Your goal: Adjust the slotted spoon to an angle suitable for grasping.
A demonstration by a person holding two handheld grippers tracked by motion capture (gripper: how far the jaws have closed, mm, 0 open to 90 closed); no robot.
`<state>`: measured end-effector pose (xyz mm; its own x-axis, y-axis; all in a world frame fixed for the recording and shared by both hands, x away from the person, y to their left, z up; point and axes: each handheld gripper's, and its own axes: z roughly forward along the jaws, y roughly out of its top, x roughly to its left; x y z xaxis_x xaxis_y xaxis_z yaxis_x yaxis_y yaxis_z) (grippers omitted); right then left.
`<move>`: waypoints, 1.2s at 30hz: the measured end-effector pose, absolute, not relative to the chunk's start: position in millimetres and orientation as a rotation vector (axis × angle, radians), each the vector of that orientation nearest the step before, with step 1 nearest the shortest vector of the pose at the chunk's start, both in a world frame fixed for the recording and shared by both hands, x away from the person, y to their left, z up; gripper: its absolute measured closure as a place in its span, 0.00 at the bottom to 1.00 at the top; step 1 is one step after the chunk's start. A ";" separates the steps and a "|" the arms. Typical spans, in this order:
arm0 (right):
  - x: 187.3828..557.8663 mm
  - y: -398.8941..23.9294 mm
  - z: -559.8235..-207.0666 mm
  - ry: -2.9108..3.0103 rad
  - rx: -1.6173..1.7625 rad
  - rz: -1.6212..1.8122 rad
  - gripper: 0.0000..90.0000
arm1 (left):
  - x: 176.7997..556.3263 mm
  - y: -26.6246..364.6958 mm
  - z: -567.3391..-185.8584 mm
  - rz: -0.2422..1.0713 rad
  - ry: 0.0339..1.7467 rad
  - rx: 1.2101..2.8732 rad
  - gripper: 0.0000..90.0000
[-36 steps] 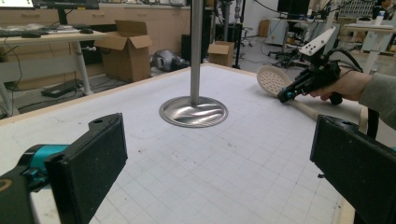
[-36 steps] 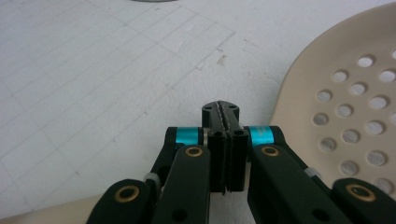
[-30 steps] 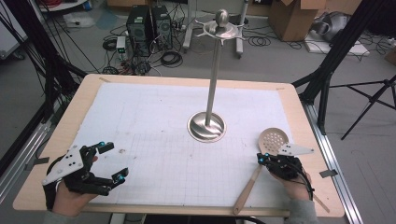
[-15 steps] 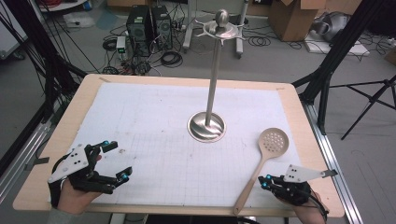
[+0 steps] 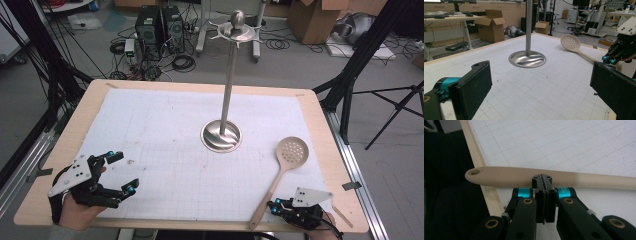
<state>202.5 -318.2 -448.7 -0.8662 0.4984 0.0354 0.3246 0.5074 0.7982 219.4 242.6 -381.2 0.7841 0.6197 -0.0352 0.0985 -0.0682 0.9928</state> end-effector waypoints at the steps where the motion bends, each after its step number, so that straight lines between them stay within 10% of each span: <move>1: 203.0 -318.2 -448.8 2.550 0.714 1.295 1.00 | 219.4 243.1 -381.6 0.470 0.590 1.602 0.05; 36: 256.2 -256.3 -446.9 2.533 0.745 1.245 1.00 | 206.5 261.3 -382.9 0.509 0.637 1.588 0.05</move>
<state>256.2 -256.3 -446.9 -0.8467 0.5316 0.0239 0.3436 0.5119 0.7873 206.5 261.3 -382.9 0.7470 0.6635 -0.0416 0.1067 -0.0579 0.9926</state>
